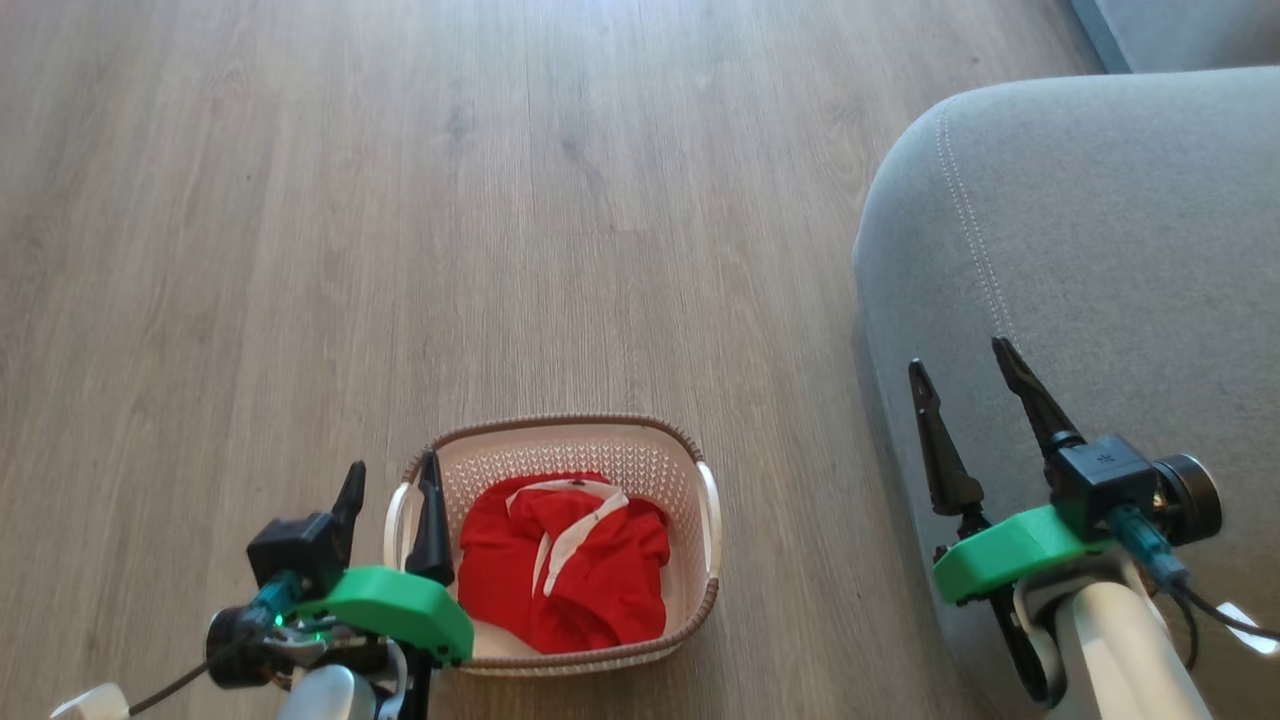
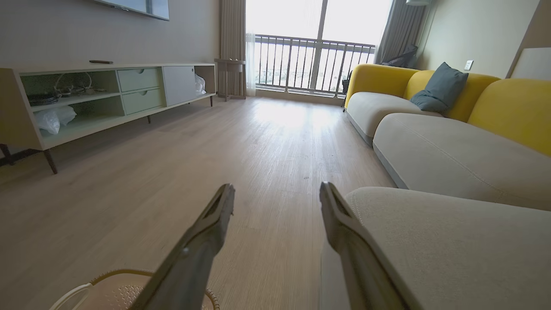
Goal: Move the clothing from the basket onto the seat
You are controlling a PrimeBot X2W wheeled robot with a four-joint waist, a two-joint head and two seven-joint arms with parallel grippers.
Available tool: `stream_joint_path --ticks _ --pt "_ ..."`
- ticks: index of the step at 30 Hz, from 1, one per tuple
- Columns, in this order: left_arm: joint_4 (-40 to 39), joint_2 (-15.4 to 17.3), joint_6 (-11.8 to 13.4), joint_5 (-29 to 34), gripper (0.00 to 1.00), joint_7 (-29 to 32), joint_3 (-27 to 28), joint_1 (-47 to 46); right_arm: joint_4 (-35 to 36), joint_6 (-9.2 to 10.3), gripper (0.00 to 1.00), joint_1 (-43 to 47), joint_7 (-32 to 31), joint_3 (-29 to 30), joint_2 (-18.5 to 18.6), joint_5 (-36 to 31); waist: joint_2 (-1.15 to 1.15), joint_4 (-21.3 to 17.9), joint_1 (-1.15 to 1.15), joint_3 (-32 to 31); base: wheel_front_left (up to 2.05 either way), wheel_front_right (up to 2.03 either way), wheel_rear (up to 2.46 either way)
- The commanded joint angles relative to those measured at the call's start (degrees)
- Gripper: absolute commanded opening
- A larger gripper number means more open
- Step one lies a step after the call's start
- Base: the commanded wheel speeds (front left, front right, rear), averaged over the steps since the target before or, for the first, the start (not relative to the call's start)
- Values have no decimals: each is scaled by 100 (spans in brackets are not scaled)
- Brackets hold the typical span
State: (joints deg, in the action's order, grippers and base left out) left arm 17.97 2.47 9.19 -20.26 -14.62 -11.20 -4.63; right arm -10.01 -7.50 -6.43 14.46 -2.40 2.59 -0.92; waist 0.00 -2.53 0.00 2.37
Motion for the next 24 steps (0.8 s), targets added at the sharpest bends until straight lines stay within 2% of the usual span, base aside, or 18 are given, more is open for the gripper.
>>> stream_joint_path --ticks 1,7,13,21,24 --pt "-99 41 -27 -22 100 -38 137 -284 157 1 100 -249 54 -107 29 64 0 -20 0 74 0 0 0" --pt "152 41 -142 -2 100 -38 60 -493 200 1 100 -326 54 -70 29 54 0 -160 0 540 0 0 0" --pt "588 41 -352 147 100 -38 -12 -982 277 1 100 -459 54 -24 29 -33 0 -364 0 1409 0 0 0" --pt "1534 46 -657 658 100 -38 116 -1819 452 1 100 -667 54 -10 29 53 0 -683 0 2559 0 0 0" --pt "1972 167 -762 952 100 -38 166 -2187 500 1 100 -741 54 -76 29 -10 0 -828 0 3007 0 0 0"
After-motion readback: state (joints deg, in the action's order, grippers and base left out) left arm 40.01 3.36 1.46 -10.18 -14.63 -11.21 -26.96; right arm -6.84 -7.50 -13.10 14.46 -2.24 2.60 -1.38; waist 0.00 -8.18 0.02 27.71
